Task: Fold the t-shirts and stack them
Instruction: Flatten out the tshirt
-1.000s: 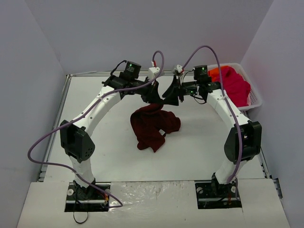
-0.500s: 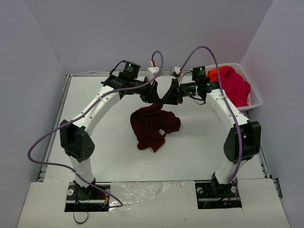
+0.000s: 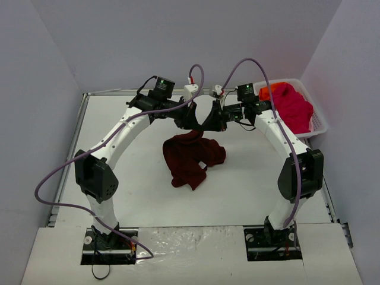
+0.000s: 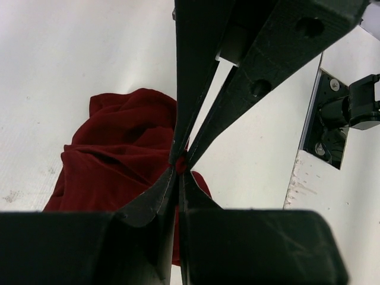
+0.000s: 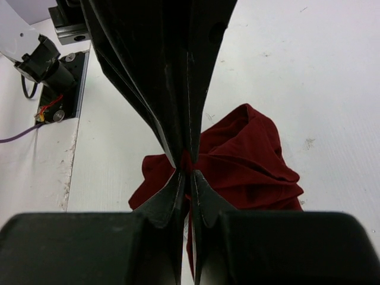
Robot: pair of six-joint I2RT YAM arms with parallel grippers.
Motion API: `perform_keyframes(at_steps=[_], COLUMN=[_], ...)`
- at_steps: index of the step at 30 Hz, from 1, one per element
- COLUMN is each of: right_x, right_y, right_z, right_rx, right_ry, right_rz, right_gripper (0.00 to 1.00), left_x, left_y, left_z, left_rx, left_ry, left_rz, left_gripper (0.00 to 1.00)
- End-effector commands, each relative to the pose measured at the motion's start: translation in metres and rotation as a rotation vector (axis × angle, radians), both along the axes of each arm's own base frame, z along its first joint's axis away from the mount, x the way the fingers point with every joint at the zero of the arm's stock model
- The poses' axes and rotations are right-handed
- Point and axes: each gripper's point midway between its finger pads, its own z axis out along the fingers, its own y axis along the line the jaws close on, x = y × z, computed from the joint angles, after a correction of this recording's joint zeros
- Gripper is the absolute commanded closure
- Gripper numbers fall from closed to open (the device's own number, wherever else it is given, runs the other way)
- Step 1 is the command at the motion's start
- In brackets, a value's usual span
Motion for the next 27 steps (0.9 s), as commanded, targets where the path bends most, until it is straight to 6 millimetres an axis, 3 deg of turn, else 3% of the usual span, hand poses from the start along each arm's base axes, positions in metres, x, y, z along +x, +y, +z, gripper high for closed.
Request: perform_keyframes(at_steps=[1, 5, 8, 11, 12, 16, 18, 20, 24, 25, 27], right_x=[0.001, 0.003, 0.000, -0.003, -0.004, -0.005, -0.003, -0.002, 0.000, 0.001, 0.005], right_y=[0.004, 0.000, -0.004, -0.011, -0.013, -0.025, -0.031, -0.039, -0.054, -0.057, -0.069], right_z=[-0.003, 0.001, 0.007, 0.008, 0.006, 0.009, 0.008, 0.010, 0.013, 0.012, 0.012], right_rx=[-0.030, -0.055, -0.067, -0.083, -0.089, -0.103, -0.112, -0.116, -0.128, -0.131, -0.135], right_ry=[-0.008, -0.033, -0.058, -0.074, -0.072, -0.089, -0.084, -0.090, -0.107, -0.107, -0.116], right_rz=[0.007, -0.014, -0.026, -0.047, -0.053, -0.089, -0.113, -0.135, -0.179, -0.190, -0.220], right_gripper=[1.00, 1.00, 1.00, 1.00, 1.00, 1.00, 1.00, 1.00, 1.00, 1.00, 1.00], left_x=[-0.011, -0.004, 0.005, 0.012, 0.013, 0.021, 0.022, 0.022, 0.011, 0.005, -0.002], left_y=[-0.002, 0.001, 0.009, 0.022, 0.026, 0.051, 0.061, 0.078, 0.102, 0.105, 0.106], left_z=[0.041, 0.033, 0.025, 0.022, 0.019, 0.024, 0.018, 0.018, -0.003, -0.020, -0.033], left_rx=[-0.079, -0.039, 0.020, 0.060, 0.065, 0.050, 0.059, 0.072, 0.098, 0.111, 0.100], left_ry=[-0.085, -0.100, -0.141, -0.171, -0.170, -0.197, -0.196, -0.217, -0.199, -0.161, -0.127], left_rz=[-0.047, -0.013, 0.021, 0.062, 0.062, 0.121, 0.139, 0.161, 0.171, 0.165, 0.142], left_gripper=[0.98, 0.98, 0.77, 0.65, 0.42, 0.26, 0.20, 0.18, 0.16, 0.19, 0.31])
